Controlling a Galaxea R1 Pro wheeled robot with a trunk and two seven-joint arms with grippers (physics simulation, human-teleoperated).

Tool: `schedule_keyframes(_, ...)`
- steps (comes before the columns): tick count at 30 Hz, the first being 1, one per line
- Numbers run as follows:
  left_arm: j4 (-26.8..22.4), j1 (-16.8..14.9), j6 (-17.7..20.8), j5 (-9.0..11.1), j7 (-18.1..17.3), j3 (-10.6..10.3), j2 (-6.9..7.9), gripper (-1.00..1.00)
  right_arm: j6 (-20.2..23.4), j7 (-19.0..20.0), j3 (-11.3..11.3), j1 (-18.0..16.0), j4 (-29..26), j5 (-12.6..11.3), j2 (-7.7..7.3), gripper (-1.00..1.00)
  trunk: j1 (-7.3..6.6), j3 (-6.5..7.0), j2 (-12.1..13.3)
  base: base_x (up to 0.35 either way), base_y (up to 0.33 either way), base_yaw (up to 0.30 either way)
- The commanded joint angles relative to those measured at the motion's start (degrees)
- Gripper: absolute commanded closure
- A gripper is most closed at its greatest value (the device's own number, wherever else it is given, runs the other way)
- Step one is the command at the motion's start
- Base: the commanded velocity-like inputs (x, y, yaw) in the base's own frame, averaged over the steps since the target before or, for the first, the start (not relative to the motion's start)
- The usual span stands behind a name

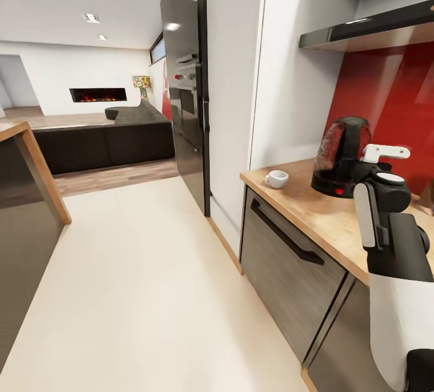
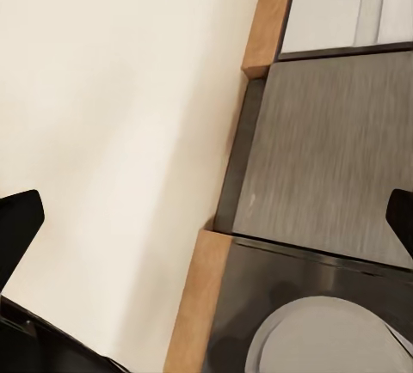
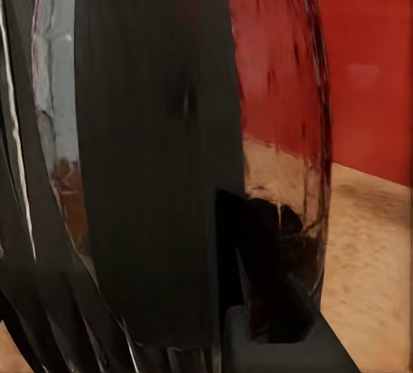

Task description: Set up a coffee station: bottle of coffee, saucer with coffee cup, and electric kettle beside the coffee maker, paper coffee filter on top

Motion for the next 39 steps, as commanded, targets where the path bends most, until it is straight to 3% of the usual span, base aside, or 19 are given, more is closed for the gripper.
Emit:
schedule_keyframes(1, -0.1, 0.0, -0.1, 0.2, 0.0, -0.2, 0.01, -1.00, 0.3, -0.4, 0.0, 0.0, -0.1, -0.3, -0.19, 1.00, 0.00, -0.04, 0.0, 0.000, 0.000, 0.000)
schedule_keyframes(7, -0.1, 0.0, -0.1, 0.2, -0.1, -0.2, 0.01, -1.00, 0.4, -0.4, 0.0, 0.0, -0.1, -0.3, -0.62, 1.00, 0.00, -0.04, 0.0, -0.118, 0.000, -0.032)
schedule_keyframes(15, -0.1, 0.0, -0.1, 0.2, 0.0, -0.2, 0.01, -1.00, 0.4, 1.3, -0.1, 0.0, -0.1, -0.3, -0.65, 1.00, 0.00, 0.03, 0.0, -0.038, 0.000, -0.258)
schedule_keyframes(24, -0.1, 0.0, -0.1, 0.2, 0.0, -0.2, 0.01, -1.00, 0.1, 5.1, -3.9, 0.1, -0.1, -0.3, -0.72, 1.00, 0.00, 0.19, 0.0, -0.003, 0.000, -0.183)
schedule_keyframes(39, -0.1, 0.0, -0.1, 0.2, 0.0, -0.3, 0.01, -1.00, -0.2, 5.4, -4.6, 0.2, -0.2, -0.3, -1.53, 1.00, 0.00, 0.21, 0.0, -0.002, 0.000, -0.076)
